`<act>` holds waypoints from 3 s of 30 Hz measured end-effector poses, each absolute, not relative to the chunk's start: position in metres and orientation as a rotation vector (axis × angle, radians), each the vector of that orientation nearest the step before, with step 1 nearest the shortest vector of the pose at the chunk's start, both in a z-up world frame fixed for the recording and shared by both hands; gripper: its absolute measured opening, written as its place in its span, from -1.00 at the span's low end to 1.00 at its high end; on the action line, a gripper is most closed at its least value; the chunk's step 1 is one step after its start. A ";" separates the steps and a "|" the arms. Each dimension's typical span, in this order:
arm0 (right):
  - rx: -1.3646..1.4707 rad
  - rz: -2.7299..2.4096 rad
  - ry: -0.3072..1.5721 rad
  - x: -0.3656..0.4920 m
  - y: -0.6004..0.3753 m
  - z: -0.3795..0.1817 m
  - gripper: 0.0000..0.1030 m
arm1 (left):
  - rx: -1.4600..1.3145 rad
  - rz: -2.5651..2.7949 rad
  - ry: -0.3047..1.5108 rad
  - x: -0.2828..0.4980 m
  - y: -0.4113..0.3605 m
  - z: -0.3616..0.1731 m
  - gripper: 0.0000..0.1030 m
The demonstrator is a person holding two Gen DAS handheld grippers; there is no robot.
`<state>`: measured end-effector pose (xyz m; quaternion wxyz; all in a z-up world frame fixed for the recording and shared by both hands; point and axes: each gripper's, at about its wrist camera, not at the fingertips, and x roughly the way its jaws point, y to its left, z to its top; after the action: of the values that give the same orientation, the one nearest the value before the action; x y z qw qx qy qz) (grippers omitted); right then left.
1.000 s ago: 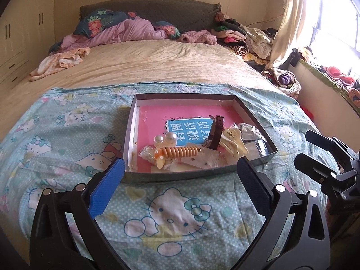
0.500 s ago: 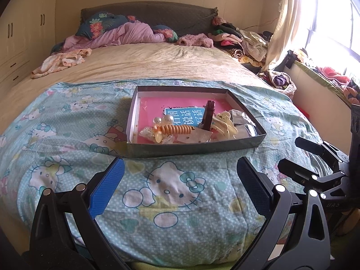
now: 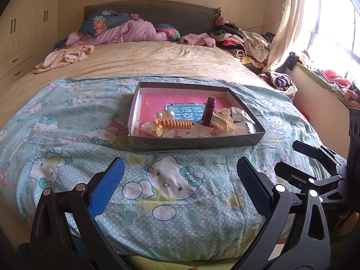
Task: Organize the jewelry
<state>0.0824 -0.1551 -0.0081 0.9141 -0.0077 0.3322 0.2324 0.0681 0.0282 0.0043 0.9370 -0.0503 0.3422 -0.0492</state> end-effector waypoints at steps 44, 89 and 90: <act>-0.015 0.483 0.680 0.080 -0.154 -0.006 0.91 | -0.090 -0.071 0.704 0.063 0.030 0.005 0.81; 0.115 -0.035 0.744 0.204 -0.315 -0.049 0.91 | -0.306 0.501 0.874 0.174 0.248 -0.050 0.82; 0.107 -0.093 0.746 0.218 -0.333 -0.054 0.91 | -0.324 0.534 0.877 0.182 0.265 -0.055 0.82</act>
<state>0.2181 -0.3330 -0.0539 0.9289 0.0521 0.3639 -0.0454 0.1821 0.2647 -0.0545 0.8585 -0.1542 0.4177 0.2544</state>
